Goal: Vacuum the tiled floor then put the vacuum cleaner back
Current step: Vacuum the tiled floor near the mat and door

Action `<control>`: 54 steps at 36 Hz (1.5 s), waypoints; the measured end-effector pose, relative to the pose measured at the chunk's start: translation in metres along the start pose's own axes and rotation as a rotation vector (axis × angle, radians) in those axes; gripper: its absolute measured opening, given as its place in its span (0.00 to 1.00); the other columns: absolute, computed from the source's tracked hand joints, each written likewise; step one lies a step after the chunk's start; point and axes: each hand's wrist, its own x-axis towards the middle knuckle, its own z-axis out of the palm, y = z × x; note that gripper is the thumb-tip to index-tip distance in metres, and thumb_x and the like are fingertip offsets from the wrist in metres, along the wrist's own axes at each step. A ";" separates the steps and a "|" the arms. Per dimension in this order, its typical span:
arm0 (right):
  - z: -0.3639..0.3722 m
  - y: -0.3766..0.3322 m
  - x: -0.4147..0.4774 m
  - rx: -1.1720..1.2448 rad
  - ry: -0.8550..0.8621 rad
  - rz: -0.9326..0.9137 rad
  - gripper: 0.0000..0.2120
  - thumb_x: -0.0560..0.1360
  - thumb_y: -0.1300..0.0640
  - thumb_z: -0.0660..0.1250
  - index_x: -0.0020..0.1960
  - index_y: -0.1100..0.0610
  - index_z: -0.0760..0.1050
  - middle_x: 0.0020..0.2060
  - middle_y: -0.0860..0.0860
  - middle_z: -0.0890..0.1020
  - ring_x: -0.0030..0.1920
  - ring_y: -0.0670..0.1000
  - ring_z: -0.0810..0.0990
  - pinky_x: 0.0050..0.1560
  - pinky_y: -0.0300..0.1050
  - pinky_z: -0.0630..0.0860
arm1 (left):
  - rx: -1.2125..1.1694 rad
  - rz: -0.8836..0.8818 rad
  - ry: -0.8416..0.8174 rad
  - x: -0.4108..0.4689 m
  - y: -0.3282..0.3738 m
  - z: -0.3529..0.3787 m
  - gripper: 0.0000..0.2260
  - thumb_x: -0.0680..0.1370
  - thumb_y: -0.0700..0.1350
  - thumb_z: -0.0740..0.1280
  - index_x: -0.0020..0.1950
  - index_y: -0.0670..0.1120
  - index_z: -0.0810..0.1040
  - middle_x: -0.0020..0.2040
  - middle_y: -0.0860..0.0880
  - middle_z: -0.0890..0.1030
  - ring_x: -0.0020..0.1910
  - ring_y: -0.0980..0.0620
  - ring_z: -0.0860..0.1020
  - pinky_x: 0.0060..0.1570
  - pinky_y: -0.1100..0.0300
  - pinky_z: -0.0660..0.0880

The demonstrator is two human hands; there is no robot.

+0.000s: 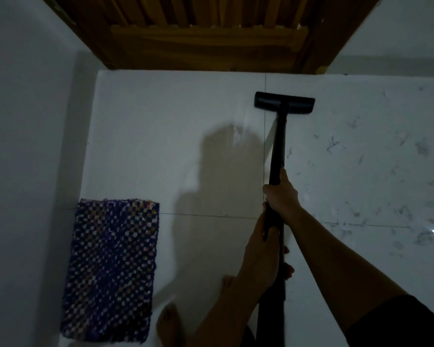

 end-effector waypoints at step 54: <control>0.091 0.216 -0.253 -0.035 -0.135 0.046 0.37 0.77 0.66 0.60 0.79 0.47 0.48 0.56 0.64 0.76 0.31 0.53 0.74 0.25 0.41 0.71 | -0.081 -0.014 0.060 -0.248 -0.234 -0.059 0.13 0.83 0.50 0.52 0.64 0.52 0.70 0.39 0.43 0.73 0.28 0.51 0.72 0.23 0.63 0.72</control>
